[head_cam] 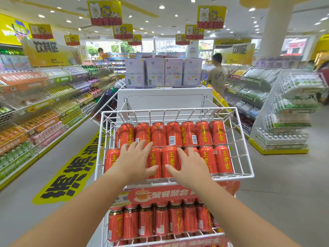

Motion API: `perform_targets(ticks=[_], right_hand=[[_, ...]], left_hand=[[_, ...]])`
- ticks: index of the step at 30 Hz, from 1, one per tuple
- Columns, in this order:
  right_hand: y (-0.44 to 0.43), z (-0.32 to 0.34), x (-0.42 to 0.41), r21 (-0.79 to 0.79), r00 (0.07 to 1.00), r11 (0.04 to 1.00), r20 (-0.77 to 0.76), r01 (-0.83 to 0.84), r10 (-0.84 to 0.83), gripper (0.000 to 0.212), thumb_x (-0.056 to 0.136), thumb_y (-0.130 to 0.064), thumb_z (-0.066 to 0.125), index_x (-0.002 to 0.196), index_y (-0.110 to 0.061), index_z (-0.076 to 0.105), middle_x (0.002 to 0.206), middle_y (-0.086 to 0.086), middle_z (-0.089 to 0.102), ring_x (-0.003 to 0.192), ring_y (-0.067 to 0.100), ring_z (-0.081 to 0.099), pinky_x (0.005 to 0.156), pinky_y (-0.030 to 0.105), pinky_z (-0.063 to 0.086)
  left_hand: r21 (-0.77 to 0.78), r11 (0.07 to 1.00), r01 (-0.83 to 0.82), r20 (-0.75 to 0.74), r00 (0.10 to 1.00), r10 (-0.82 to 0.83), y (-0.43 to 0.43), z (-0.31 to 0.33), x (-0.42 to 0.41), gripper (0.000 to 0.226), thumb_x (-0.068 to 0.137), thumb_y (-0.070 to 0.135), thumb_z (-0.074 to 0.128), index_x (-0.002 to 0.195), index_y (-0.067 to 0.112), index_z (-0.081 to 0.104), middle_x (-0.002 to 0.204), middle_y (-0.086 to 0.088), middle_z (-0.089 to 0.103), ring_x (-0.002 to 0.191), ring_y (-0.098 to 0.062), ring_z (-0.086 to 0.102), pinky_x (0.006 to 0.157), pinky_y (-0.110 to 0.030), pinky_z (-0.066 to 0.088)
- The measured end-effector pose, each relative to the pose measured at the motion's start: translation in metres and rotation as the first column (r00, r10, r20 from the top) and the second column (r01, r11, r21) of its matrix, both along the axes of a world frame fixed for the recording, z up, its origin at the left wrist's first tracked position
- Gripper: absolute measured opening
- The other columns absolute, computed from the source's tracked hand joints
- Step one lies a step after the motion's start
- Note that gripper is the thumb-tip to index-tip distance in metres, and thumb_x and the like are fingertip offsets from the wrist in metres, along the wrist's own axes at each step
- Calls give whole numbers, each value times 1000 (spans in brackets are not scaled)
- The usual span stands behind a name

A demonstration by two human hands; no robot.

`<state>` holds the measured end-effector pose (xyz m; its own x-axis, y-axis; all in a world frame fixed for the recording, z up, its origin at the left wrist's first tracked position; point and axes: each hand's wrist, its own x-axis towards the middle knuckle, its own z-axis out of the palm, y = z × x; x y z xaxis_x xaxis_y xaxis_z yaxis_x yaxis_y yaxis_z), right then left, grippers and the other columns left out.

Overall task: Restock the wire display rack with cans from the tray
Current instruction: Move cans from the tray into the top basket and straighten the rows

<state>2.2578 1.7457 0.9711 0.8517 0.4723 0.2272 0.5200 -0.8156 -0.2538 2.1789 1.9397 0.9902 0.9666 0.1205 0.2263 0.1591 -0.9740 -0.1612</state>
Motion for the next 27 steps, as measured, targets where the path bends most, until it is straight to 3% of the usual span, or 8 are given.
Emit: perform_targets(ticks=[4, 11, 19, 24, 27], right_hand=[[-13, -4, -32, -61, 999, 998, 39, -14, 17, 85, 86, -75, 34, 156, -28, 20, 163, 11, 21, 150, 31, 17, 120, 52, 19], [-20, -36, -107, -142, 996, 989, 75, -38, 49, 86, 86, -75, 33, 158, -32, 13, 167, 10, 8, 153, 29, 7, 123, 50, 12], [-30, -127, -190, -187, 999, 982, 33, -27, 34, 91, 85, -76, 35, 158, -28, 13, 167, 9, 8, 153, 28, 6, 122, 51, 16], [-37, -204, -219, -230, 996, 970, -32, -83, 78, 91, 84, -74, 39, 158, -27, 15, 166, 12, 12, 153, 31, 9, 122, 50, 19], [-39, -267, -227, -262, 990, 957, -96, -121, 99, 90, 85, -71, 43, 157, -23, 21, 165, 12, 15, 152, 32, 13, 120, 49, 21]], left_hand=[[21, 1000, 8, 4, 1000, -8, -7, -6, -30, 94, 86, 77, 25, 161, 24, 5, 168, -10, 9, 155, -32, 6, 122, -56, 10], [-7, 1000, -5, -23, 1000, 5, -8, -43, -105, 109, 68, 82, 7, 161, 23, 5, 169, -10, 1, 155, -34, 0, 120, -60, 4], [7, 999, 38, -72, 997, -38, 0, -129, -195, 103, 76, 78, 17, 160, 17, 13, 168, -14, 9, 154, -36, 6, 119, -62, 12], [-54, 997, 61, -73, 995, -65, 0, -211, -230, 96, 79, 71, 37, 154, 12, 35, 162, -19, 29, 150, -39, 23, 115, -64, 22], [-92, 995, 39, -126, 991, -51, -5, -277, -245, 97, 79, 70, 34, 156, 11, 31, 162, -20, 28, 150, -40, 24, 115, -63, 23]])
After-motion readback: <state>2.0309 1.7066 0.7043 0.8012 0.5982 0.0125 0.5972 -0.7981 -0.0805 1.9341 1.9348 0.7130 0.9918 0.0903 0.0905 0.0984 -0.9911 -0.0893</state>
